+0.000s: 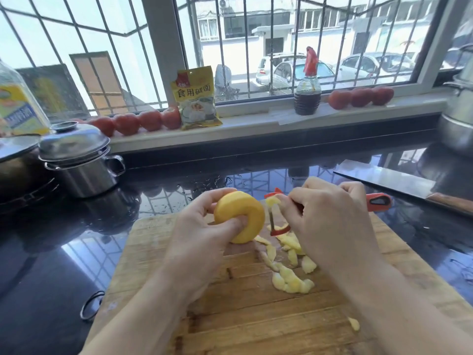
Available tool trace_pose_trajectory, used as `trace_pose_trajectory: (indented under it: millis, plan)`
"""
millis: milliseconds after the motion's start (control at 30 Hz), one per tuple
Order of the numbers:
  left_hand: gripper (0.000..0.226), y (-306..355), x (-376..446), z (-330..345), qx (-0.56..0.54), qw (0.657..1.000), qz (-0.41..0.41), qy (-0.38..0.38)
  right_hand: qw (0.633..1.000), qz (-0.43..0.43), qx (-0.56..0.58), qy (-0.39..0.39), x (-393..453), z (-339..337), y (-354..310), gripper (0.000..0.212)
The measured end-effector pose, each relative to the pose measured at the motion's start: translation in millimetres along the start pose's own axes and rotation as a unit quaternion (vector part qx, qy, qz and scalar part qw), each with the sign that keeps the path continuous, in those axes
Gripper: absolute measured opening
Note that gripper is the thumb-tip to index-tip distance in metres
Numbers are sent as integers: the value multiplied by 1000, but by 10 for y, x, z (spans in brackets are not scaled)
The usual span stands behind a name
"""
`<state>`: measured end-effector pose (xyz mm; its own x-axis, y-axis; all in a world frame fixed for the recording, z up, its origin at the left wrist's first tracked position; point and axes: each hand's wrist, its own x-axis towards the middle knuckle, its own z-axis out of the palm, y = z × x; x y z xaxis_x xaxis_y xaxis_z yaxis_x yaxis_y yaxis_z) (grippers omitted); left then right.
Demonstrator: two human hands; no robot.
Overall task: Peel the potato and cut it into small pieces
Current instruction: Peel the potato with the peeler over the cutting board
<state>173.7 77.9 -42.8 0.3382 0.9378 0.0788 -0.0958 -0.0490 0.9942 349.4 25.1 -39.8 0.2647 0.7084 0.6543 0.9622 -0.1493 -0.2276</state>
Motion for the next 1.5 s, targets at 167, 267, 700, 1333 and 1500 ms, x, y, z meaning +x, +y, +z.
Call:
trace_pose_trajectory:
  millis: [167,267,700,1333,1500]
  plan:
    - [38,14,24,-87,-36,999,-9,17,998,24,-25,-44,1,-28,64,47]
    - [37,11,20,-112,-15,1000,-3,9,997,22,-26,-66,-17,-3,19,46]
    - [42,-26,-24,-48,158,983,90,9,994,-66,58,58,-48,-21,-123,40]
    - [43,-61,-30,-48,172,977,120,36,1000,6,8,8,-16,-21,-48,46]
    - [42,-34,30,-94,24,995,74,67,992,26,-91,-80,-9,-1,23,42]
